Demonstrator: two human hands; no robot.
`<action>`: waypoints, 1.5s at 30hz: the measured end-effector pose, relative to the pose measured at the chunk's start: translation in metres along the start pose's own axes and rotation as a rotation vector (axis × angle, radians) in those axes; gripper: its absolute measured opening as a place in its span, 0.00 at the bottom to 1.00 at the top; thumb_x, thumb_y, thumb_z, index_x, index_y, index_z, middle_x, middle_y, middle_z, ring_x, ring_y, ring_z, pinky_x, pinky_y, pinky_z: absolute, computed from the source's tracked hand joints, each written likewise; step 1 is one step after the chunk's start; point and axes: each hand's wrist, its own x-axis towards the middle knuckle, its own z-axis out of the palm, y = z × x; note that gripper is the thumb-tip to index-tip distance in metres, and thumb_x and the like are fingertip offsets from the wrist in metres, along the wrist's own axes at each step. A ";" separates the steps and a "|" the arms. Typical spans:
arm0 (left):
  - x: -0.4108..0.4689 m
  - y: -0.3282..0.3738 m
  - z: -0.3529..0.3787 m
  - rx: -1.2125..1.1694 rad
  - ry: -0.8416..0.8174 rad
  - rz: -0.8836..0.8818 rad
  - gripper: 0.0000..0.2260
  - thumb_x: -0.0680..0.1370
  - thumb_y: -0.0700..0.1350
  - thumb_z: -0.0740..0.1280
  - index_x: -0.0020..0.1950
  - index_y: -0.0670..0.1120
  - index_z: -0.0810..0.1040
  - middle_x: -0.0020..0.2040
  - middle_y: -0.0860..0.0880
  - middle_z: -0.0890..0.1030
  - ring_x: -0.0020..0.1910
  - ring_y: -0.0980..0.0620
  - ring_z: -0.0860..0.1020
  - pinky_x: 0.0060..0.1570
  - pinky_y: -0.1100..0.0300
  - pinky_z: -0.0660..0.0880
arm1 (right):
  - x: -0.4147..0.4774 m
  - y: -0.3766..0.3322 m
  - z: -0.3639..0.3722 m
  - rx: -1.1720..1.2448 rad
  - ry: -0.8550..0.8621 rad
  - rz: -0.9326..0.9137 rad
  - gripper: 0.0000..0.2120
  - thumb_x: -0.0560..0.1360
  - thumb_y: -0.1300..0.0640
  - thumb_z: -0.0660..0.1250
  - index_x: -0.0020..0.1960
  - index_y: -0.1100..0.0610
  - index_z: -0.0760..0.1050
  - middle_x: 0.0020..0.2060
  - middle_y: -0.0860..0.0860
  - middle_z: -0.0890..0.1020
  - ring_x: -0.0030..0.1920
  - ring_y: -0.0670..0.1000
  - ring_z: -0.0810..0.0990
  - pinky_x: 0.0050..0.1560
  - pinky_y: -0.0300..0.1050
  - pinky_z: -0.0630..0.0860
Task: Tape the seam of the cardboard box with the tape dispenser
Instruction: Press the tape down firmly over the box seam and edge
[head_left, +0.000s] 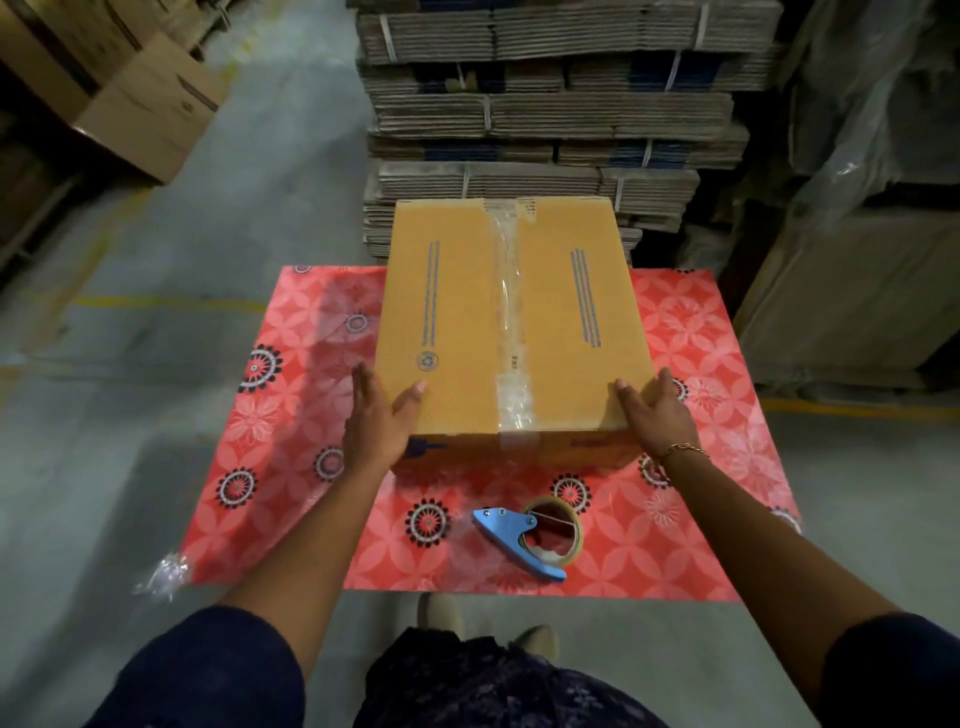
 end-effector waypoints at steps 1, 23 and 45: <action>0.003 -0.004 -0.002 -0.071 -0.025 -0.076 0.46 0.76 0.69 0.65 0.84 0.47 0.50 0.82 0.40 0.62 0.78 0.38 0.66 0.72 0.46 0.67 | 0.004 0.001 -0.001 0.074 -0.010 0.046 0.39 0.76 0.37 0.64 0.79 0.56 0.57 0.71 0.62 0.72 0.68 0.64 0.74 0.65 0.55 0.72; 0.059 -0.131 -0.141 -0.499 -0.046 -0.206 0.23 0.69 0.62 0.78 0.60 0.53 0.82 0.55 0.51 0.87 0.55 0.49 0.85 0.64 0.47 0.79 | -0.046 -0.108 0.123 0.292 -0.157 -0.008 0.37 0.75 0.35 0.63 0.78 0.47 0.57 0.71 0.56 0.73 0.66 0.61 0.76 0.63 0.60 0.76; -0.029 -0.017 -0.029 0.021 0.134 0.778 0.14 0.77 0.49 0.70 0.61 0.44 0.81 0.55 0.46 0.82 0.55 0.42 0.78 0.56 0.49 0.75 | -0.090 0.036 0.070 -0.009 -0.085 0.340 0.23 0.72 0.37 0.67 0.55 0.55 0.74 0.47 0.58 0.84 0.46 0.61 0.83 0.48 0.60 0.82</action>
